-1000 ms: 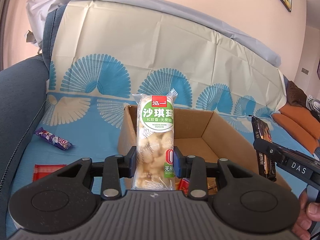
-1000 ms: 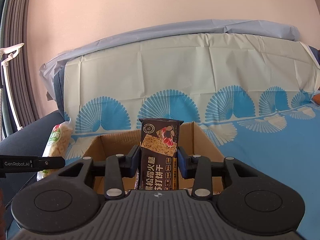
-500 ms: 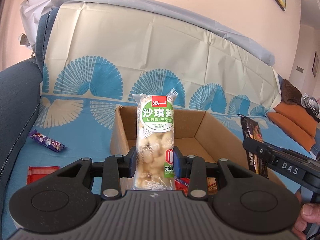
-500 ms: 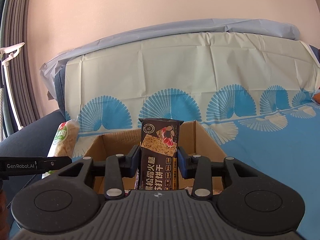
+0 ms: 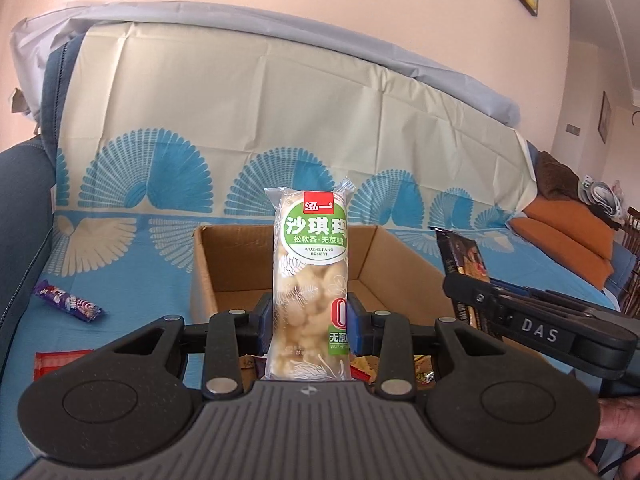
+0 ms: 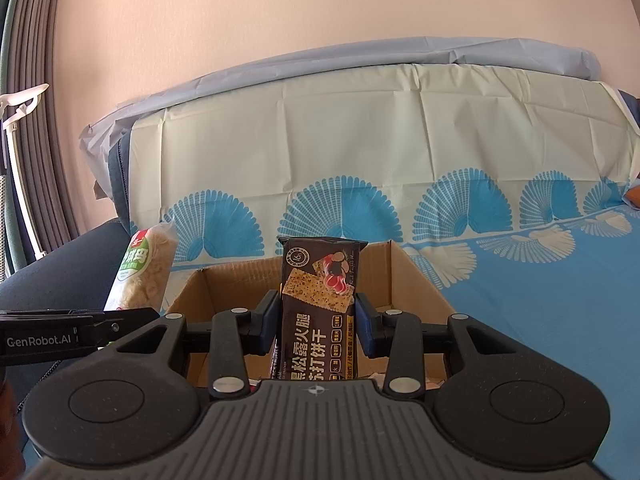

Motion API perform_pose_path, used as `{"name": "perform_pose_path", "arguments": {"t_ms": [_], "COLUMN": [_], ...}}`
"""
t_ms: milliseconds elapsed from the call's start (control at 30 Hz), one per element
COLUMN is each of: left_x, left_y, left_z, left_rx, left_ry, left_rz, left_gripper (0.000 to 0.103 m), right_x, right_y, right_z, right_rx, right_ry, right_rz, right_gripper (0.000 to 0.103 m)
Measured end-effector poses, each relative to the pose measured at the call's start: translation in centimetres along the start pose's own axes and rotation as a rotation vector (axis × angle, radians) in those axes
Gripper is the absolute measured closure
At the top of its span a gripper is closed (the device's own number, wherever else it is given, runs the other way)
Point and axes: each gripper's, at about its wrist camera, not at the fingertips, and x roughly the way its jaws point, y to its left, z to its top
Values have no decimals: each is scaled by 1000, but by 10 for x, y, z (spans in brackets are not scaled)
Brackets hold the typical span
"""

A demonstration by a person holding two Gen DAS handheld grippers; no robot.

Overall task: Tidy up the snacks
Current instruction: 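Open both grippers over the box to drop the white bag and cracker packet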

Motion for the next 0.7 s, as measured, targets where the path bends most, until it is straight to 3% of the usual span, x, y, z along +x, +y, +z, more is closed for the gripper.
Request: {"name": "perform_pose_path", "arguments": {"t_ms": [300,367,433,700], "left_x": [2,6,7,-1], "left_y": [-5,-6,-9,-10], "left_z": [0,-1,-1,-6], "left_rx": [6,-1,21,83], "left_ry": [6,33,39,17], "left_rz": [-46,-71,-66,-40], "left_gripper": [63,57,47,41], "right_x": [0,-1,-1,-5], "right_y": [-1,0,1,0], "right_z": [0,0,0,0], "right_rx": [-1,0,2,21], "right_ry": [-1,-1,-3,-11], "right_rz": [-4,-15,-32,-58], "right_gripper": [61,54,38,24]}}
